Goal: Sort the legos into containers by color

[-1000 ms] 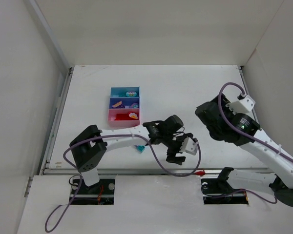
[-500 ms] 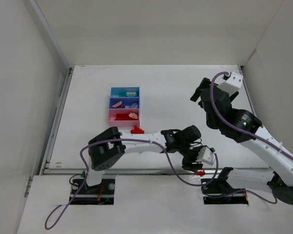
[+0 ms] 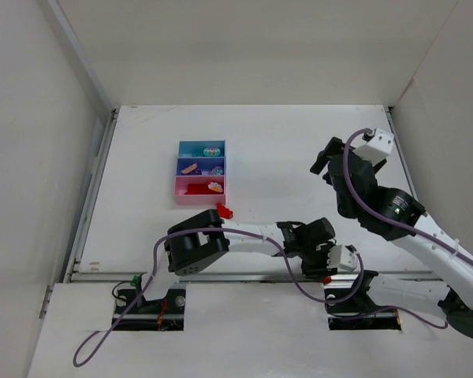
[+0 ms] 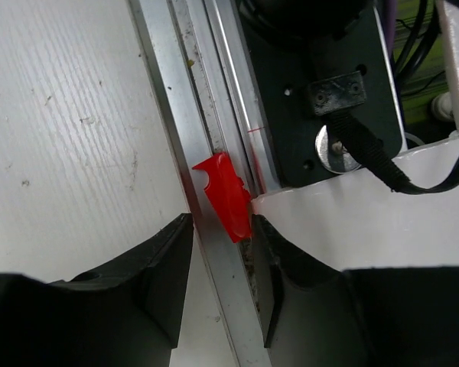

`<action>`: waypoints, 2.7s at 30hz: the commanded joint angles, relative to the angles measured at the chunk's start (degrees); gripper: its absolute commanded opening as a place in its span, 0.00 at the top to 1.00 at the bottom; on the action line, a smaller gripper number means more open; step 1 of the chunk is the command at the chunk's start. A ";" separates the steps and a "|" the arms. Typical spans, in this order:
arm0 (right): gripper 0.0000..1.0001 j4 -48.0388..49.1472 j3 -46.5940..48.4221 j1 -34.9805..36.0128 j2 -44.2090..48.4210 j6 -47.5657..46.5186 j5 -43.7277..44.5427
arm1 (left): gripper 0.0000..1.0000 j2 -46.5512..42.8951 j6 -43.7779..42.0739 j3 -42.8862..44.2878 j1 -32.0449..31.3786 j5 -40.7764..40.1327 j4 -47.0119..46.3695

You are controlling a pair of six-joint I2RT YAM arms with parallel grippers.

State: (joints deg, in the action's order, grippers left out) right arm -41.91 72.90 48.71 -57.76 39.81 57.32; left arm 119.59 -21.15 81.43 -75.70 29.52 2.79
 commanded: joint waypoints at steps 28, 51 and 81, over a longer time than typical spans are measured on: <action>0.14 1.31 -6.37 -0.37 7.92 4.48 0.86 | 1.00 -0.93 6.38 5.14 -1.99 0.02 2.92; 0.17 8.85 13.13 -0.37 -12.28 -2.37 12.01 | 1.00 -22.28 -0.03 -2.13 17.93 -12.02 11.97; 0.15 26.35 12.96 -1.96 -32.06 -20.19 -17.85 | 0.90 -43.30 -24.90 -32.12 62.78 -13.27 1.41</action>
State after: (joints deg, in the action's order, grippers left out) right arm -19.05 85.23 46.22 -88.27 24.62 44.71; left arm 76.12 -40.86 50.30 -12.91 13.89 5.30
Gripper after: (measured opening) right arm 0.843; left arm 0.088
